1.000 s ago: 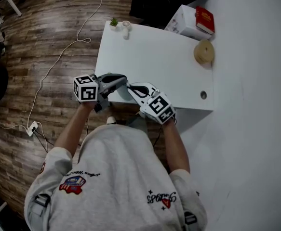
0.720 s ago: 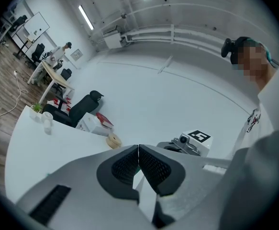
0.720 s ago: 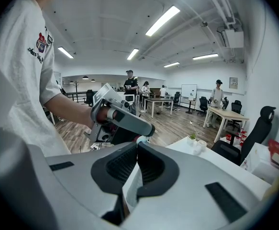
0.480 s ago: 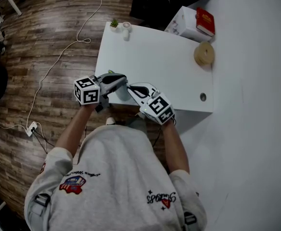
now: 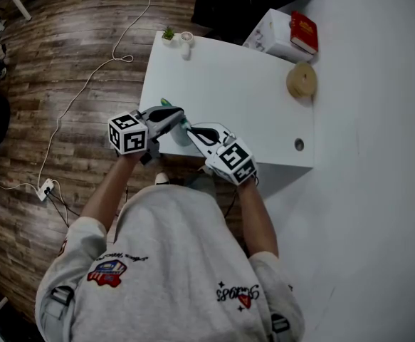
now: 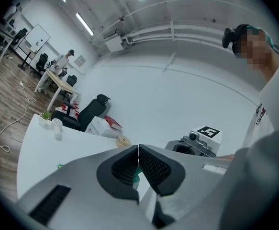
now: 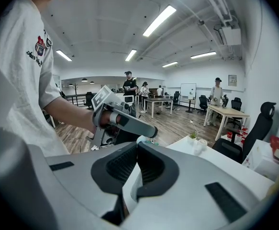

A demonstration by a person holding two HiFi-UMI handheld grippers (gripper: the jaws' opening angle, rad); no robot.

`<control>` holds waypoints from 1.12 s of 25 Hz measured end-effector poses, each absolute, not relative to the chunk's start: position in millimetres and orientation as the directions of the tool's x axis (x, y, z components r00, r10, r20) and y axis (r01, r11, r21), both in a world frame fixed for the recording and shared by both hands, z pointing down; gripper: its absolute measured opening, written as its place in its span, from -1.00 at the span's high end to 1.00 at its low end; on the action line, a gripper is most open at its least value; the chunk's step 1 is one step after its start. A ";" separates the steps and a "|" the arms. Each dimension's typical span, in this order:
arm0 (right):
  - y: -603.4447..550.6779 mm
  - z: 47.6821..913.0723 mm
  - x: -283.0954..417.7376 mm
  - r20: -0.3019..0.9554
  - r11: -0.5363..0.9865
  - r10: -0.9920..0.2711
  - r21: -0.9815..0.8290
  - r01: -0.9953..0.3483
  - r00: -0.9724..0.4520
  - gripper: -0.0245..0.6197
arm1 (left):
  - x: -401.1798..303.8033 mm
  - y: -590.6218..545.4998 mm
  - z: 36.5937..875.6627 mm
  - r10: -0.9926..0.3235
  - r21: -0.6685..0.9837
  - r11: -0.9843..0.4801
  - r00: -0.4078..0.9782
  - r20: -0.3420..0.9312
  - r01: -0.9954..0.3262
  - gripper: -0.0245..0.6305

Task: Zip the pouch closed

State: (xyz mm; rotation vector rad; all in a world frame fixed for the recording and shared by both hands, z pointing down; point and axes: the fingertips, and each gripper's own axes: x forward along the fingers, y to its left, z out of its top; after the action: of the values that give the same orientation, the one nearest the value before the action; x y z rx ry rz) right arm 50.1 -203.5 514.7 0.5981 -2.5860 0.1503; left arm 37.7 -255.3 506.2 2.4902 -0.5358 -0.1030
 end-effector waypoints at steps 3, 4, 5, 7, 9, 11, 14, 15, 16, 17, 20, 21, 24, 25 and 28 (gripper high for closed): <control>-203.4 515.6 50.4 0.480 0.898 -0.387 0.001 -0.440 -0.788 0.90 | 37.9 -255.4 507.4 -0.401 0.553 -0.750 0.914 0.056 -0.363 0.90; -203.2 516.0 50.6 0.481 0.898 -0.386 0.000 -0.440 -0.787 0.90 | 38.2 -255.4 508.3 -0.401 0.551 -0.751 0.914 0.060 -0.365 0.90; -203.1 516.5 51.0 0.481 0.898 -0.385 -0.002 -0.440 -0.788 0.90 | 38.6 -255.5 509.0 -0.401 0.550 -0.750 0.914 0.063 -0.367 0.90; -203.3 517.3 51.8 0.480 0.898 -0.384 -0.004 -0.440 -0.788 0.90 | 39.4 -255.8 510.1 -0.400 0.550 -0.749 0.914 0.067 -0.369 0.90; -203.3 517.4 52.2 0.480 0.897 -0.385 -0.007 -0.442 -0.789 0.90 | 39.6 -255.9 510.6 -0.400 0.549 -0.750 0.914 0.069 -0.369 0.90; -203.4 517.8 53.3 0.480 0.896 -0.385 -0.010 -0.444 -0.788 0.90 | 40.6 -255.9 511.0 -0.399 0.548 -0.750 0.914 0.071 -0.370 0.90; -204.1 517.6 55.6 0.481 0.895 -0.386 -0.011 -0.446 -0.787 0.90 | 43.1 -256.6 510.8 -0.398 0.546 -0.751 0.914 0.074 -0.372 0.90; -203.7 517.0 55.7 0.480 0.895 -0.387 -0.011 -0.446 -0.787 0.90 | 43.2 -256.4 510.2 -0.399 0.545 -0.751 0.914 0.075 -0.373 0.90; -203.2 516.4 55.6 0.480 0.894 -0.387 -0.012 -0.447 -0.787 0.90 | 43.2 -256.0 509.7 -0.399 0.544 -0.751 0.914 0.077 -0.374 0.90; -202.5 516.4 55.5 0.480 0.894 -0.388 -0.012 -0.448 -0.787 0.90 | 43.1 -255.3 509.7 -0.399 0.543 -0.752 0.914 0.079 -0.375 0.90; -201.3 518.3 57.2 0.479 0.891 -0.391 -0.018 -0.453 -0.786 0.90 | 44.6 -254.1 512.0 -0.396 0.538 -0.754 0.914 0.087 -0.377 0.90; -201.2 519.0 58.3 0.478 0.890 -0.391 -0.020 -0.455 -0.786 0.90 | 45.7 -253.9 512.7 -0.395 0.536 -0.755 0.914 0.089 -0.378 0.90; -201.0 520.1 61.4 0.476 0.889 -0.392 -0.025 -0.458 -0.787 0.90 | 48.8 -253.7 514.3 -0.395 0.532 -0.757 0.914 0.092 -0.380 0.90; -200.7 519.9 61.8 0.476 0.888 -0.392 -0.026 -0.458 -0.787 0.90 | 49.2 -253.5 514.5 -0.394 0.531 -0.757 0.914 0.094 -0.381 0.90; -198.7 518.9 60.8 0.475 0.887 -0.393 -0.030 -0.460 -0.787 0.90 | 48.5 -252.0 514.5 -0.394 0.529 -0.757 0.914 0.098 -0.383 0.90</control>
State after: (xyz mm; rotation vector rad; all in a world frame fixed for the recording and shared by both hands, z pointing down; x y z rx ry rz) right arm 60.8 -198.7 518.9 0.6209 -2.5867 0.1981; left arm 48.5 -252.0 514.5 2.5126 -0.5561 -0.0256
